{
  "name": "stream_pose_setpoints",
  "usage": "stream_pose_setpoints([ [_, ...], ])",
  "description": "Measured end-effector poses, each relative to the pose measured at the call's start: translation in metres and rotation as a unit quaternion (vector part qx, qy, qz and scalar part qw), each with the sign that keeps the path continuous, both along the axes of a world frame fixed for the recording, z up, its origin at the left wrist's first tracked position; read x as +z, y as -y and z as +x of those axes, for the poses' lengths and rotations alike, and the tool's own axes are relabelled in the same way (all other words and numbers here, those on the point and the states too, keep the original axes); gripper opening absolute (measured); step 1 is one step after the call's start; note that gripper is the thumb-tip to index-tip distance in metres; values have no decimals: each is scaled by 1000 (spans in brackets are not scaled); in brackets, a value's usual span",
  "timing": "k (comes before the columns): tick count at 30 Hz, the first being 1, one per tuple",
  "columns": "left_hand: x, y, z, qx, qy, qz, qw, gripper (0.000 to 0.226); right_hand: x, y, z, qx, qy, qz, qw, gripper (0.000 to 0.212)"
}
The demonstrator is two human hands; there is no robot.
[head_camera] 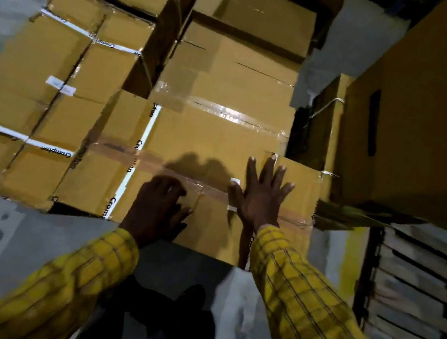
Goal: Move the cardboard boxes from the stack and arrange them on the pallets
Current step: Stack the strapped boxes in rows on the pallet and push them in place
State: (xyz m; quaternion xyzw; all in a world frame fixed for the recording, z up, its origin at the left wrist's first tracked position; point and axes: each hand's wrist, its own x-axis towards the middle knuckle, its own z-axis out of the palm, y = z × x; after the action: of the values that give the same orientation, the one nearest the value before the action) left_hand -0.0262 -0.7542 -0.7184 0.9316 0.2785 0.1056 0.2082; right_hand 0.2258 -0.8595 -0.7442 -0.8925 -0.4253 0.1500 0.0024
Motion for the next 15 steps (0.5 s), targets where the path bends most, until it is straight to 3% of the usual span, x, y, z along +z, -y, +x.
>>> stream_pose_setpoints([
  [3, -22, -21, 23, -18, -111, 38, 993, 74, -11, 19, 11, -8, -8, -3, 1000, 84],
  [5, -37, -26, 27, 3, -168, 36, 985, 82, -18, 22, 14, -8, -12, 7, 1000, 85],
  [15, -45, -29, 40, 5, -189, 15, 982, 92, -13, 37, 21, -14, -8, 19, 1000, 84],
])
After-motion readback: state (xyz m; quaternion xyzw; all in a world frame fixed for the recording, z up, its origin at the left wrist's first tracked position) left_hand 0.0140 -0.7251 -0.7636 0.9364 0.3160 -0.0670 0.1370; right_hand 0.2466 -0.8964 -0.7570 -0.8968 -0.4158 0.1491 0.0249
